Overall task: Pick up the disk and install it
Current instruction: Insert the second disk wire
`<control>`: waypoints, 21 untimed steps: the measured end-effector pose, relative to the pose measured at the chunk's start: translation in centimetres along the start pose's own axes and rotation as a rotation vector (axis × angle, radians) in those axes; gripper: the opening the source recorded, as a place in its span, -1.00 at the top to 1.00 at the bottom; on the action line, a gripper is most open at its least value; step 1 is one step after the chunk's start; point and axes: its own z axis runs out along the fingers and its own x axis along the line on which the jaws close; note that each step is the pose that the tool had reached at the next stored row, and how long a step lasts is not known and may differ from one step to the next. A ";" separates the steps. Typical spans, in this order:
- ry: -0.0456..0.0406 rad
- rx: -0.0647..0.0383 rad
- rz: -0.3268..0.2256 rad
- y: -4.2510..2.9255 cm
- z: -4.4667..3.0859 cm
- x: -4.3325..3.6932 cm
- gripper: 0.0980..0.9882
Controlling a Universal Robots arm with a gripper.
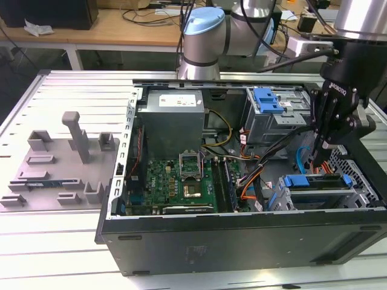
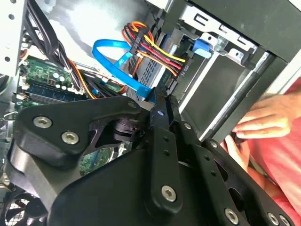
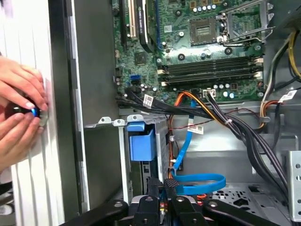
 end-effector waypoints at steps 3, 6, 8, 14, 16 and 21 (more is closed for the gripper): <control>-0.0301 0.004 0.002 -0.04 0.11 0.50 0.86; -0.0538 0.006 0.003 -0.11 0.35 1.44 0.86; -0.0674 0.006 0.003 -0.16 0.51 2.07 0.86; -0.1193 0.006 0.001 -0.26 0.92 3.48 0.86; -0.1368 0.006 -0.007 -0.26 0.99 3.60 0.86; -0.1646 0.008 -0.029 -0.27 1.07 3.79 0.86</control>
